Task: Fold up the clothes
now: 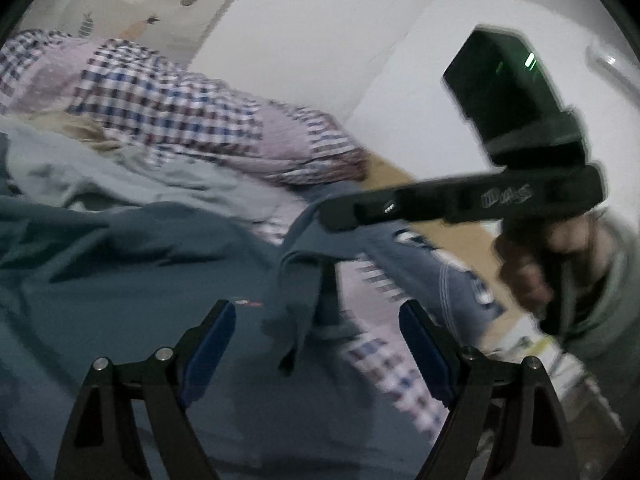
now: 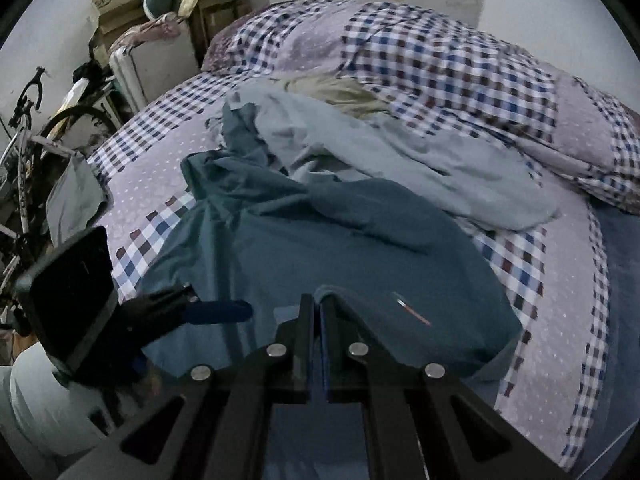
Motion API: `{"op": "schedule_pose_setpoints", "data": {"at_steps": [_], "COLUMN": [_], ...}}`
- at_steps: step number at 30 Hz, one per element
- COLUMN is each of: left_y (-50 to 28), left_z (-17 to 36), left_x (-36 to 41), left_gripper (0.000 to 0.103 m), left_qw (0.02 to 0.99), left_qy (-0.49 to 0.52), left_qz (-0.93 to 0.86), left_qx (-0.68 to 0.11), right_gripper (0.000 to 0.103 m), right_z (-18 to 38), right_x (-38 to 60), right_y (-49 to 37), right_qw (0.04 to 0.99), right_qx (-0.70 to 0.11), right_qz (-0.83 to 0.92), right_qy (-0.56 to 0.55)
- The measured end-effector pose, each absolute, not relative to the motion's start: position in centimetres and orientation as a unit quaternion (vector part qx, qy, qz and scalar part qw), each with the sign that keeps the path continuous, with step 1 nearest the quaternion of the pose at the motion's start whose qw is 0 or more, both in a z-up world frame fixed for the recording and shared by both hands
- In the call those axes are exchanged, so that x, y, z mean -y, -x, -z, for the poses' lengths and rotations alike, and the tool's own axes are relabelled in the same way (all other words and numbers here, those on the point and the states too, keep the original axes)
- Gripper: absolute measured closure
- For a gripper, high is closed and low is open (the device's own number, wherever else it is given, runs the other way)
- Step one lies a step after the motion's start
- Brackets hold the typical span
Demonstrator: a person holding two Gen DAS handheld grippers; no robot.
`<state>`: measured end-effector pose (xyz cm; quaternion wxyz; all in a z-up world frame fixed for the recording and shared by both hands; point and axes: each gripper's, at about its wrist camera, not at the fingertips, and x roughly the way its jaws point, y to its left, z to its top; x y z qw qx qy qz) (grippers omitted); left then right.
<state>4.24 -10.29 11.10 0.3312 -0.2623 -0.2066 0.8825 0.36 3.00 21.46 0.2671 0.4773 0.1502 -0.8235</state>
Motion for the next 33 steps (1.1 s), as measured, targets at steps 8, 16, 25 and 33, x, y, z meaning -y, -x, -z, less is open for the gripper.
{"op": "schedule_pose_setpoints", "data": {"at_steps": [8, 16, 25, 33], "left_y": [-2.8, -1.2, -0.1, -0.9], "left_z": [-9.1, -7.5, -8.8, -9.4], "left_x": [10.5, 13.7, 17.9, 24.0], "left_gripper": [0.089, 0.102, 0.102, 0.102], "left_qw": [0.280, 0.256, 0.266, 0.211], "left_qy": [0.301, 0.301, 0.238, 0.141], "left_qz": [-0.892, -0.877, -0.852, -0.850], "left_qx": [0.187, 0.272, 0.383, 0.461], "right_gripper": [0.102, 0.085, 0.032, 0.032], "right_z": [-20.5, -18.6, -15.1, -6.9], "right_x": [0.4, -0.1, -12.0, -21.1], "right_y": [0.9, 4.5, 2.4, -0.6], "right_qw": [0.295, 0.271, 0.116, 0.038], "right_qx": [-0.174, -0.150, -0.141, -0.097], "right_qz": [0.804, 0.818, 0.885, 0.868], "right_qy": [-0.486, -0.485, -0.427, -0.485]}}
